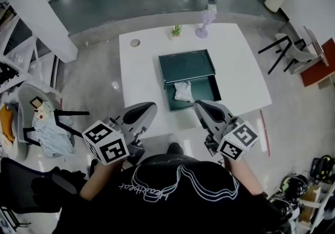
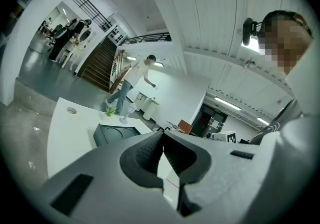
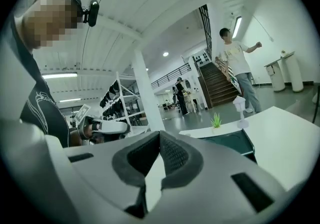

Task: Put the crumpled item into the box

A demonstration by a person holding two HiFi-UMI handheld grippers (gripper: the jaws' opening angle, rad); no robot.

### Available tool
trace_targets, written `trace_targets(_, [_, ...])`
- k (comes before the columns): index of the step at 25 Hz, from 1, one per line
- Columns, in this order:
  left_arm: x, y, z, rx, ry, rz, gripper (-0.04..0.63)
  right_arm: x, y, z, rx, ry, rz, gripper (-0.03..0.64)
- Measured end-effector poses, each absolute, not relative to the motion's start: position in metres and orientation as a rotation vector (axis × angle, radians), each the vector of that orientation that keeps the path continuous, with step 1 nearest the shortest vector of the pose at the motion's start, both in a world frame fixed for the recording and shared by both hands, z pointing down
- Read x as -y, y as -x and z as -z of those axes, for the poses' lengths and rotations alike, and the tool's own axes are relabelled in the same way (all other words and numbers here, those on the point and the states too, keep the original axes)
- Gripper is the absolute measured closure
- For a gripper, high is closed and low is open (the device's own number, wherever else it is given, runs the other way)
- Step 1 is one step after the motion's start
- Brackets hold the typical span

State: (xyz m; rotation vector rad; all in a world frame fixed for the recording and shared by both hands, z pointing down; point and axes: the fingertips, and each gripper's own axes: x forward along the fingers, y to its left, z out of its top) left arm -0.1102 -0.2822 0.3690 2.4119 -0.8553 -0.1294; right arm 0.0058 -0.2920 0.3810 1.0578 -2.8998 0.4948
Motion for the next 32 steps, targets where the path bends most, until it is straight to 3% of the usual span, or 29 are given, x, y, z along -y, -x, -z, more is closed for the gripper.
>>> trace_targets(12, [0.252, 0.083, -0.365, 0.738, -2.475, 0.131, 0.591, 0.251, -0.006, -0.375, 2.973, -0.974, -0.494, 0.614])
trace_targets(32, [0.279, 0.081, -0.379, 0.785, -2.457, 0.072, 0.591, 0.285, -0.004, -0.387, 2.928, -0.884, -0.468, 0.614])
